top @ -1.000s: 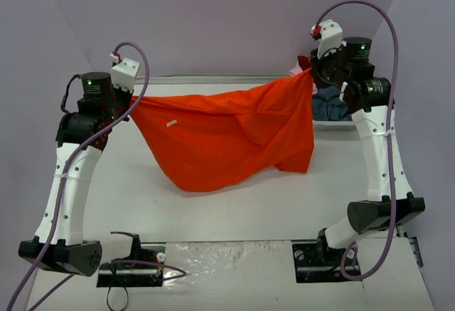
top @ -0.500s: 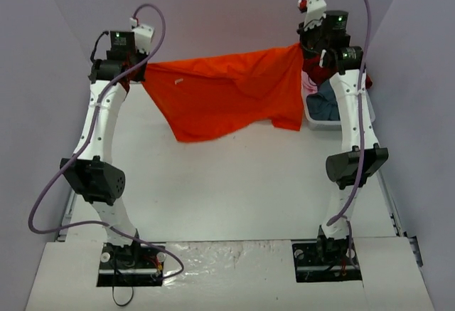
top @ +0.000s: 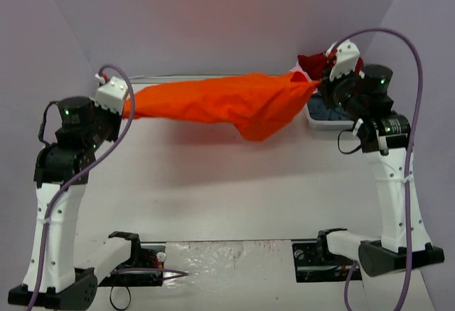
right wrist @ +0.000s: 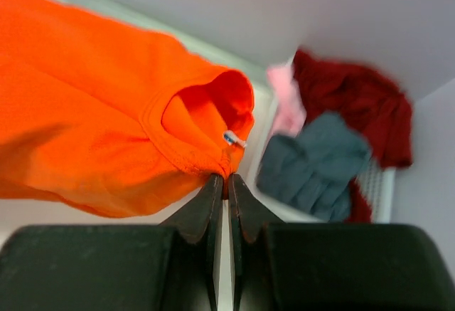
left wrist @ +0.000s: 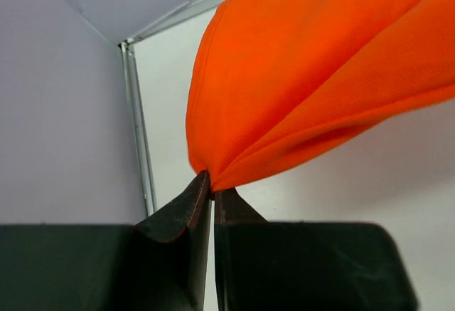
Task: Fold and stack the t-shirts
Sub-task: Flatten out the tshirt
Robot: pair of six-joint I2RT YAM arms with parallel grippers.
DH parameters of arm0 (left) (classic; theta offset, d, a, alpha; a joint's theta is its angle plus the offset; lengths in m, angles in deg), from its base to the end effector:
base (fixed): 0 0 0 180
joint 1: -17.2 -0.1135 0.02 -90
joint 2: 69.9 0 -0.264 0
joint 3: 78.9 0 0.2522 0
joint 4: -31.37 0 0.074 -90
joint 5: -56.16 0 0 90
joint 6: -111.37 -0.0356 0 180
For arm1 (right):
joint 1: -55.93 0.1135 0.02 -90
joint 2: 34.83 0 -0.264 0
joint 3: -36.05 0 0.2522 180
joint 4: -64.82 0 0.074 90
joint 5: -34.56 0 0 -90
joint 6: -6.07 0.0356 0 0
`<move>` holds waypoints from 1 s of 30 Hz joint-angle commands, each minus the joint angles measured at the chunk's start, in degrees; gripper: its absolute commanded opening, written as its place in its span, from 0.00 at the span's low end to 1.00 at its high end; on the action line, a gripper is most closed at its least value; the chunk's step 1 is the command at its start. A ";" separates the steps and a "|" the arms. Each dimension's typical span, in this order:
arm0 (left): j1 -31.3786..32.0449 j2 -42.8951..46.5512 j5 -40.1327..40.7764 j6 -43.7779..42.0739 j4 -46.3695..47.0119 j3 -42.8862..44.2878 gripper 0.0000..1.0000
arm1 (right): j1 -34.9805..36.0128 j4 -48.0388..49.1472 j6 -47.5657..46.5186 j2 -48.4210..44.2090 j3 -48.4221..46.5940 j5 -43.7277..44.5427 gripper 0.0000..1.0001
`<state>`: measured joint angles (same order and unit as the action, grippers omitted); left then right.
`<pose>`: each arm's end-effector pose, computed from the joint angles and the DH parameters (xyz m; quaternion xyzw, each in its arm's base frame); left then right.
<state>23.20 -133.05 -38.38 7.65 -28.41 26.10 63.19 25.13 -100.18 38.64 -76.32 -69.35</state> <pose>0.1914 -0.0230 0.4836 0.1613 0.7921 0.0076 0.5886 0.2466 0.0400 0.5235 -0.2272 0.6746 0.0313 0.7017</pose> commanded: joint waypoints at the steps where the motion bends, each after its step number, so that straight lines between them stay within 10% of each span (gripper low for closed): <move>1: -0.11 4.52 -5.03 -6.21 -5.73 -14.36 0.02 | 0.29 -0.61 0.87 -6.04 14.02 -2.17 0.00; 7: -0.37 15.68 -15.51 -17.39 -14.63 -26.20 0.27 | 0.29 -1.49 1.57 -18.54 36.46 -1.39 0.15; 10: -0.29 9.67 -17.69 -20.81 -16.64 -21.56 0.63 | 0.29 -1.40 1.31 -14.51 34.37 -0.50 0.37; 18: -0.20 -6.26 -22.62 -18.73 -8.77 -11.18 0.82 | 0.29 -1.14 -0.80 2.45 21.28 0.46 0.50; 24: 0.77 -15.07 -20.69 -11.96 2.24 -12.05 0.82 | 0.29 -0.17 -1.68 11.60 18.89 -0.50 0.38; 30: 2.96 -23.93 -18.23 -7.65 10.50 -13.19 0.78 | 0.29 2.64 -2.12 21.26 18.11 1.78 0.00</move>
<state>25.10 -155.22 -57.50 -3.58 -24.74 12.79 63.19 26.35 -101.71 56.61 -55.80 -69.38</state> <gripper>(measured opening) 0.793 0.027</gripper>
